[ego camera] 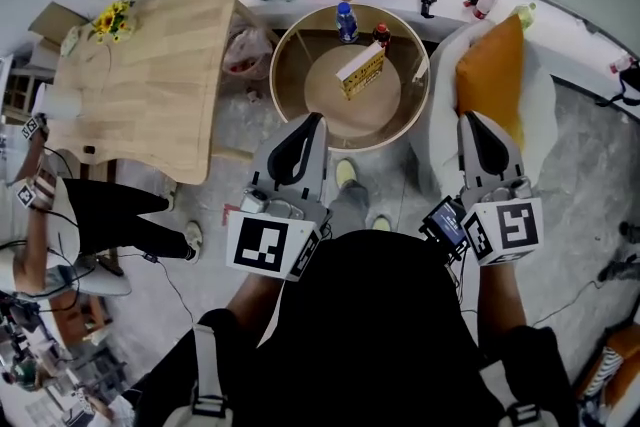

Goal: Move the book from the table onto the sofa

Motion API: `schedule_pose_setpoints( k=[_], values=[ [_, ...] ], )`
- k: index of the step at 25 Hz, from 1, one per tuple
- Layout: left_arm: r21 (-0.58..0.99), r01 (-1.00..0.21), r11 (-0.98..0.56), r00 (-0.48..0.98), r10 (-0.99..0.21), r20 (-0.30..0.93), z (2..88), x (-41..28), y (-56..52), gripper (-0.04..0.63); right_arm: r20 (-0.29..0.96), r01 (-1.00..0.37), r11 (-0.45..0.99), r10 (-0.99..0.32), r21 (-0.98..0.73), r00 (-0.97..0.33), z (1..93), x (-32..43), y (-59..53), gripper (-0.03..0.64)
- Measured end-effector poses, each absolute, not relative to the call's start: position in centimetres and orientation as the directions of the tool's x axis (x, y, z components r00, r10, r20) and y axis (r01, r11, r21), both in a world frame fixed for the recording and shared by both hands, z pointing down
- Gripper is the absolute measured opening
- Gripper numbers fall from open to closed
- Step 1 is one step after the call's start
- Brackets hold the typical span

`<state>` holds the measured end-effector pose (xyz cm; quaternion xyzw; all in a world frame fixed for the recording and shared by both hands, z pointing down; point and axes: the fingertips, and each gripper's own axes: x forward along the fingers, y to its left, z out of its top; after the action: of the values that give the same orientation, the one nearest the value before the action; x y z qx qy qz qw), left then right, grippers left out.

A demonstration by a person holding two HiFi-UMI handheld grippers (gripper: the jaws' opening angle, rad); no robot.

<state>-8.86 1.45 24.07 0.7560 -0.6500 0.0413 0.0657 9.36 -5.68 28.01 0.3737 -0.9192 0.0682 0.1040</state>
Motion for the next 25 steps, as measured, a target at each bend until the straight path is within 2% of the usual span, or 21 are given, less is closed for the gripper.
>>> schedule_pose_setpoints(
  k=[11, 20, 25],
  values=[
    [0.050, -0.987, -0.153, 0.159, -0.977, 0.142, 24.2, -12.6, -2.4, 0.012, 0.301, -0.715, 0.697, -0.673, -0.047, -0.676, 28.7, 6.2, -9.0, 0.012],
    [0.065, -0.984, -0.163, 0.171, -0.975, 0.139, 24.4, -15.3, -4.5, 0.014, 0.239, -0.720, 0.694, -0.695, -0.024, -0.678, 27.6, 3.5, -11.3, 0.012],
    [0.075, -0.982, -0.171, 0.180, -0.973, 0.141, 25.0, -17.4, -5.5, 0.014, 0.271, -0.730, 0.683, -0.701, -0.010, -0.659, 27.8, 1.6, -12.2, 0.012]
  ],
)
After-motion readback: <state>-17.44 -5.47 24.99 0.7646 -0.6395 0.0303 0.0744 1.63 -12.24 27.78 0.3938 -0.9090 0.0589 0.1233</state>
